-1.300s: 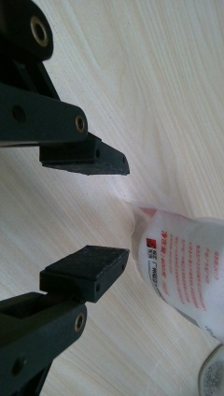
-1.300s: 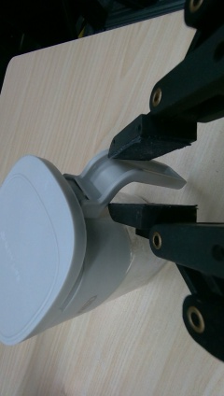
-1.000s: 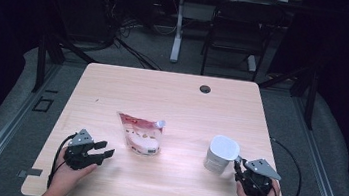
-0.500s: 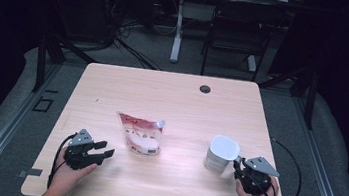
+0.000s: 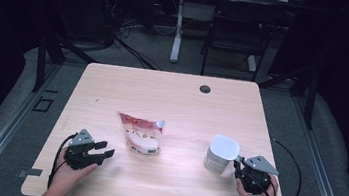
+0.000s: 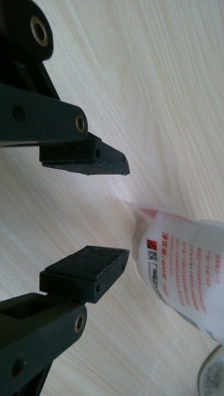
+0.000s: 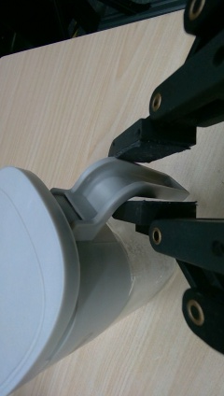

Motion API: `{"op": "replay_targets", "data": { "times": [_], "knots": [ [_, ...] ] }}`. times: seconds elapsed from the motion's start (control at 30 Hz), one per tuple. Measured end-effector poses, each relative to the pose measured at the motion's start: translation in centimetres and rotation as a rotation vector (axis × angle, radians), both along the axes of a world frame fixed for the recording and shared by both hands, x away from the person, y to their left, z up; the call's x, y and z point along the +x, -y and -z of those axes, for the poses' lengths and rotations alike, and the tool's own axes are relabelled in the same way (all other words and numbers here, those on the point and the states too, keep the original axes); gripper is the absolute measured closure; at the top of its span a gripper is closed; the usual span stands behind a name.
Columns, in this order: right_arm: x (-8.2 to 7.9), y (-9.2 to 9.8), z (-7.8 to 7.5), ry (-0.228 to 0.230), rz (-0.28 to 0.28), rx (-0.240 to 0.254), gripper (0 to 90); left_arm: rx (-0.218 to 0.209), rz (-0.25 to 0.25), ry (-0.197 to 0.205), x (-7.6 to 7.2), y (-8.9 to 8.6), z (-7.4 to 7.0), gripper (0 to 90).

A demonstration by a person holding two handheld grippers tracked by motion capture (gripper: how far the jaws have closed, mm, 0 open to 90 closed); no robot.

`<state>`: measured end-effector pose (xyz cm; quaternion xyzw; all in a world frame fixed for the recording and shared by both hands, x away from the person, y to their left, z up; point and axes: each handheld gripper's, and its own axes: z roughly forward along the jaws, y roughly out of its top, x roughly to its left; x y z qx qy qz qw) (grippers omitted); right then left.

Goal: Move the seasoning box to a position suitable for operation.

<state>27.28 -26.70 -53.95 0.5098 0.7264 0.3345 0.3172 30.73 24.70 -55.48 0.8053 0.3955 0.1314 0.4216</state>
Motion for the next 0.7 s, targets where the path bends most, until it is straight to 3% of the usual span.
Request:
{"op": "replay_targets", "data": {
  "times": [0.4,0.7],
  "knots": [
    [0.02,-0.11,-0.16,0.005,-0.022,-0.015,71.6,-0.003,-0.001,0.003,-0.01,-0.05,-0.02,52.4],
    [0.13,-0.63,-0.02,-0.007,-0.083,-0.008,71.5,0.001,-0.001,0.004,0.0,-0.08,-0.03,52.4]
  ]
}}
